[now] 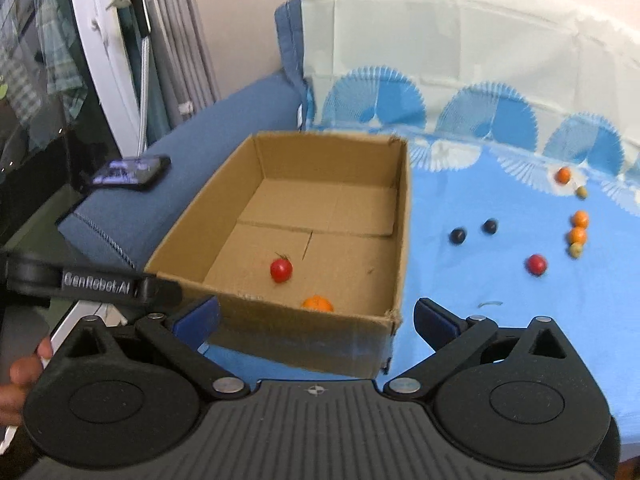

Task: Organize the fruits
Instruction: 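Withdraw both tools from the box back toward the fruits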

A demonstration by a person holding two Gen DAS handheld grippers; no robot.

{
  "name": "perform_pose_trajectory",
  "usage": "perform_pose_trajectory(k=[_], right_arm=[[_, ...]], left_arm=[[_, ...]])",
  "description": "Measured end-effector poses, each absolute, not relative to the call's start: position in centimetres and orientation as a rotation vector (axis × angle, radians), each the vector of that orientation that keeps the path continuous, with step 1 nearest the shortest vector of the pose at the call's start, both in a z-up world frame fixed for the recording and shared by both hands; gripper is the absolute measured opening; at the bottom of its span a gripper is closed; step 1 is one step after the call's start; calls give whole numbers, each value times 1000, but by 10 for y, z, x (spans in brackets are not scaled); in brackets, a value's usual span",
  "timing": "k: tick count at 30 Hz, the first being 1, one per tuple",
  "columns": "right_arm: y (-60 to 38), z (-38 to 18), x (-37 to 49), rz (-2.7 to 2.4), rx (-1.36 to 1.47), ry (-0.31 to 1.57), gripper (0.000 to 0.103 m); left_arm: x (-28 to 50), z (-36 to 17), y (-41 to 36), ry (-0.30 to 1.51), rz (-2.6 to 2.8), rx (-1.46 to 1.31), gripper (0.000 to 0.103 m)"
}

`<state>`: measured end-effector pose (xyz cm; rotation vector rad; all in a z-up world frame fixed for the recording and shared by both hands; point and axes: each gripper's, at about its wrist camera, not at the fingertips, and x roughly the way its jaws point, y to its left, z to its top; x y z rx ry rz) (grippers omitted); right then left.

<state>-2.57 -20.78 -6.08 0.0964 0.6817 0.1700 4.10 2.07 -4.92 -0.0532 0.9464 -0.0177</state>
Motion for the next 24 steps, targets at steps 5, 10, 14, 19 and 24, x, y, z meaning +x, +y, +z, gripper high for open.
perform_pose_trajectory(k=[5, 10, 14, 19, 24], right_arm=[[-207, -48, -49, 174, 94, 620, 102], [-206, -37, -73, 185, 77, 563, 102], [-207, -32, -84, 181, 78, 536, 102], [-206, -28, -90, 182, 77, 522, 102], [-204, -29, -87, 189, 79, 524, 102]], left_arm=[[15, -32, 16, 885, -37, -44, 103], [-2, -19, 12, 842, -59, -26, 103], [-12, -13, 8, 815, -67, -16, 103], [-16, -10, 7, 805, -65, -12, 103], [-15, -12, 4, 810, -58, -7, 103]])
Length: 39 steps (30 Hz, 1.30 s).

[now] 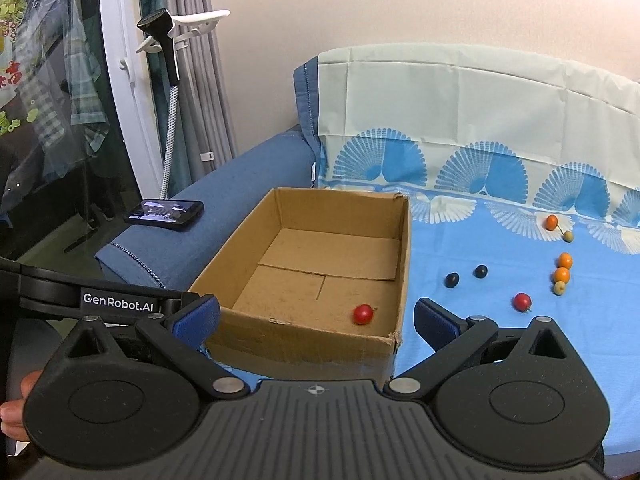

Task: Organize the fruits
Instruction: 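Withdraw both tools from the box back toward the fruits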

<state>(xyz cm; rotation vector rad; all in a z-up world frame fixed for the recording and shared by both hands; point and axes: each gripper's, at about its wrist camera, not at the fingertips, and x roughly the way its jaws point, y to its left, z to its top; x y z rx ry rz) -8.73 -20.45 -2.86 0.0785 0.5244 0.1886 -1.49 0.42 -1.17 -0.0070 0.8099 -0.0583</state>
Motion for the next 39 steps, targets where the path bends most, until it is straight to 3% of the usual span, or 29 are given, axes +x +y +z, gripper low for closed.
perform_pose_trajectory(k=[39], right_arm=[[-231, -54, -57, 139, 164, 603, 102]], left_arm=[[25, -29, -21, 907, -85, 47, 103]])
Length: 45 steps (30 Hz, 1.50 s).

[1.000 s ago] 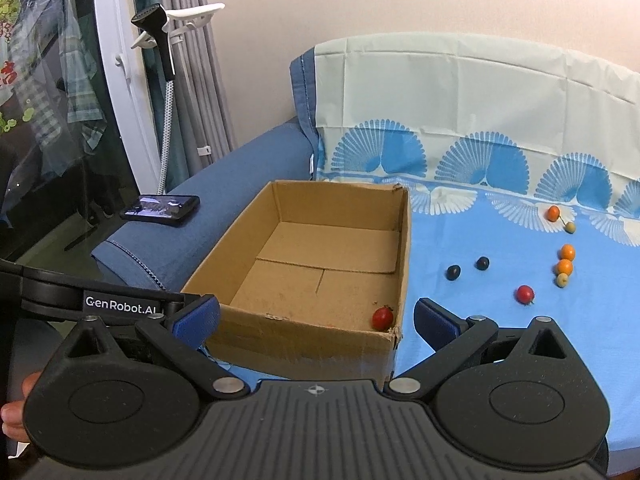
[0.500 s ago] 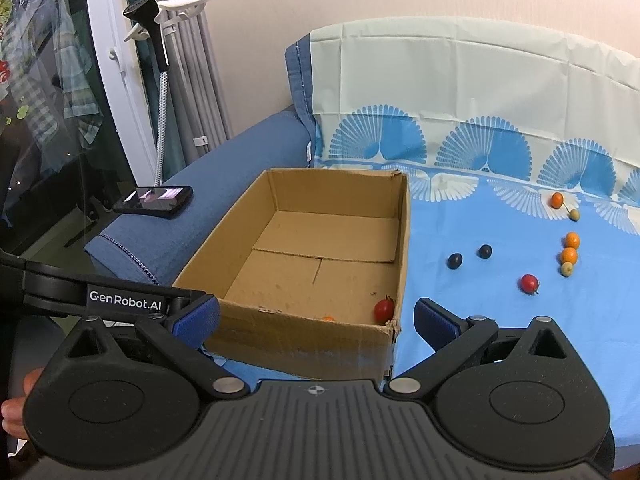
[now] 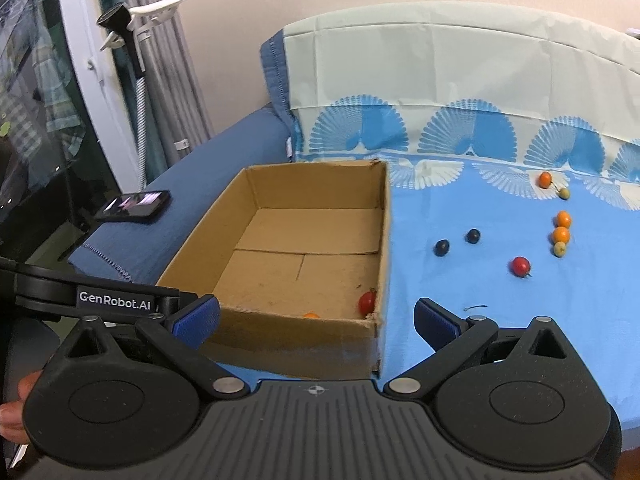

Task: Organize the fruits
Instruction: 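Withdraw both tools from the box back toward the fruits, then grasp a dark grape with the left tool while the right tool grasps a yellow fruit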

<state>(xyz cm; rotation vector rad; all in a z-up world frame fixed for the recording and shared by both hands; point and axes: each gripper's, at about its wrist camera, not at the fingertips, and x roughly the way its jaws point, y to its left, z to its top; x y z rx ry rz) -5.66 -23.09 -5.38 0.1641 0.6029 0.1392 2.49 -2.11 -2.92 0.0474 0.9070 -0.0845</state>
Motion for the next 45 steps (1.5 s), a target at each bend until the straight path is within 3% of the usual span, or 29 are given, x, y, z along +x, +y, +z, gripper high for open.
perform_pose_trajectory(k=[11, 22, 34, 45], right_arm=[[-285, -59, -50, 0, 219, 572, 102], [-394, -84, -35, -265, 249, 540, 102], [-521, -156, 51, -448, 275, 595, 102], [-558, -238, 148, -408, 296, 691, 102]], left_arm=[[60, -23, -84, 905, -179, 75, 103], [120, -44, -208, 936, -360, 142, 103], [235, -141, -332, 1107, -446, 173, 103], [313, -216, -345, 1176, -313, 130, 103]])
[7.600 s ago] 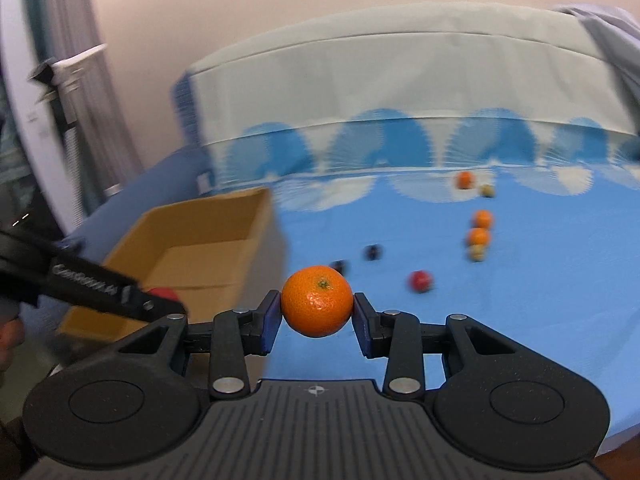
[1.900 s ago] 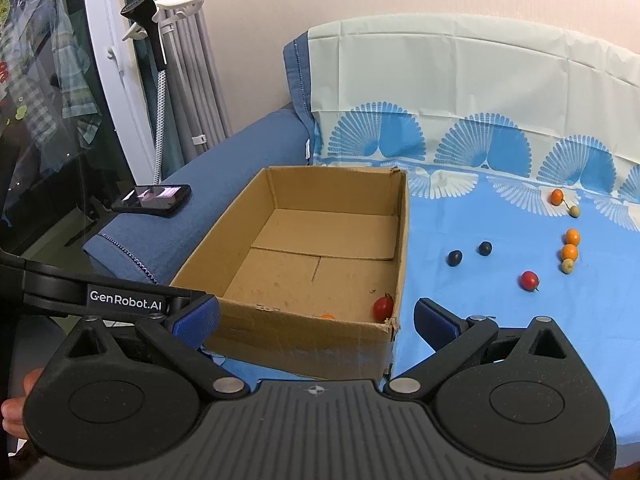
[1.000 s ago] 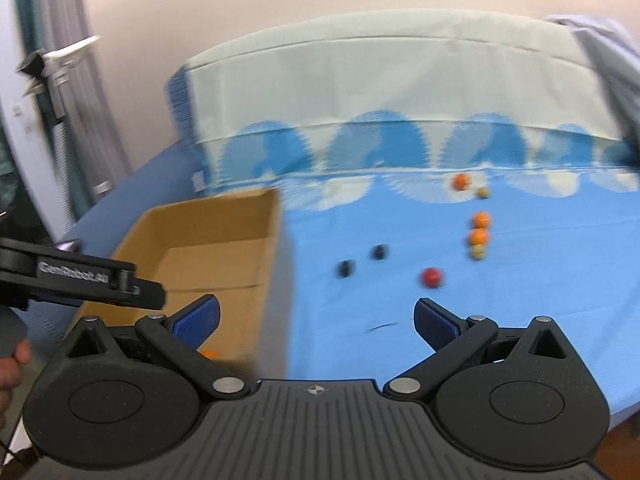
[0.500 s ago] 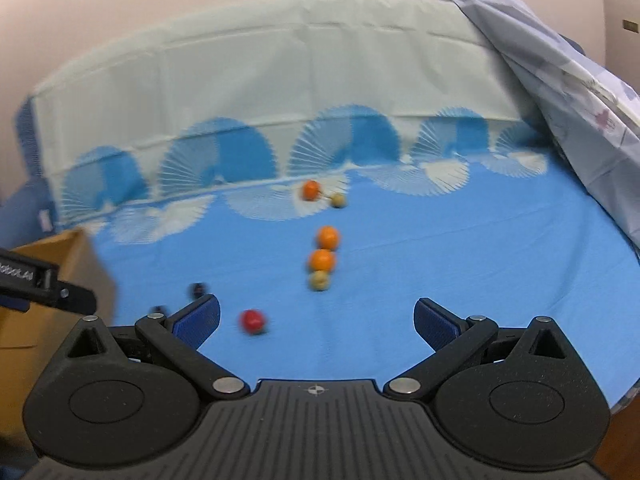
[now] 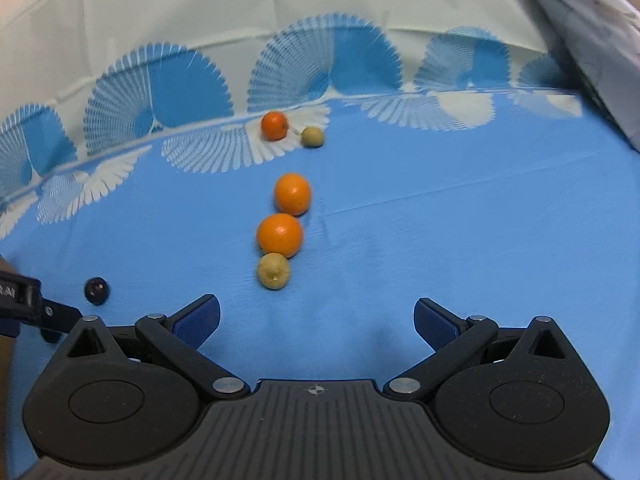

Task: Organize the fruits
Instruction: 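Grasp a dark grape with the left tool while the right tool grasps a yellow fruit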

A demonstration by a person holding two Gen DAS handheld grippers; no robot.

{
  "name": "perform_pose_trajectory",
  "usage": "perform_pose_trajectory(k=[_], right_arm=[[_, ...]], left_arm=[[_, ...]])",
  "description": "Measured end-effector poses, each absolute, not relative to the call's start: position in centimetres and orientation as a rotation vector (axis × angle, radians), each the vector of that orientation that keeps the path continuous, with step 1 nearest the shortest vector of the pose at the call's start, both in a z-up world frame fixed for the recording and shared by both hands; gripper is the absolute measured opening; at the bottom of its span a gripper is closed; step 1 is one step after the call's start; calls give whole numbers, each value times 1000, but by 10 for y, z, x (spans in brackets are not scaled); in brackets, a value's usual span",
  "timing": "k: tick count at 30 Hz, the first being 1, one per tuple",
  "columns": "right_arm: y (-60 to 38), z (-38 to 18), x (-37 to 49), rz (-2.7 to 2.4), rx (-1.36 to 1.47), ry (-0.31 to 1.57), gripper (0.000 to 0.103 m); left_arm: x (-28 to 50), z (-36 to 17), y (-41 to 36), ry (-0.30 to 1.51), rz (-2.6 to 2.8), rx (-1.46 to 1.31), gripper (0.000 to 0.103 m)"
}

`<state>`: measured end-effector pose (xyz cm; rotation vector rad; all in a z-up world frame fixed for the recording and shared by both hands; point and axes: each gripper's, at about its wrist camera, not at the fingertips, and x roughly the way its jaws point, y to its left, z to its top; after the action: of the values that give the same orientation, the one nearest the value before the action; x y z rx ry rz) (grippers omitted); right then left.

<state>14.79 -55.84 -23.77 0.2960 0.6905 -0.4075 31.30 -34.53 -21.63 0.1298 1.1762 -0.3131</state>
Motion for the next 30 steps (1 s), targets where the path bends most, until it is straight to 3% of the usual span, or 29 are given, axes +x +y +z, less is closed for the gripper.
perform_pose_trajectory(k=[13, 18, 19, 20, 21, 22, 23, 24, 30], right_arm=[[-554, -273, 208, -391, 240, 714, 102], [-548, -278, 210, -403, 186, 706, 101], [-547, -278, 209, -407, 174, 706, 95], [-546, -277, 208, -415, 172, 699, 82], [-546, -276, 205, -419, 175, 683, 72], [-547, -275, 203, -423, 171, 674, 51], [-548, -274, 202, -424, 160, 674, 44], [-549, -273, 201, -424, 161, 676, 29], [-550, -250, 180, -401, 222, 653, 27]], left_arm=[[338, -232, -304, 1244, -357, 75, 100], [335, -245, -333, 1238, -276, 240, 95], [334, -243, -334, 1223, -280, 238, 90], [334, -240, -333, 1212, -293, 217, 73], [332, -235, -332, 1187, -293, 200, 48], [332, -231, -331, 1172, -295, 198, 35], [333, -230, -331, 1170, -305, 195, 26], [334, -229, -329, 1175, -305, 183, 26], [314, -203, -325, 1119, -374, 134, 26]])
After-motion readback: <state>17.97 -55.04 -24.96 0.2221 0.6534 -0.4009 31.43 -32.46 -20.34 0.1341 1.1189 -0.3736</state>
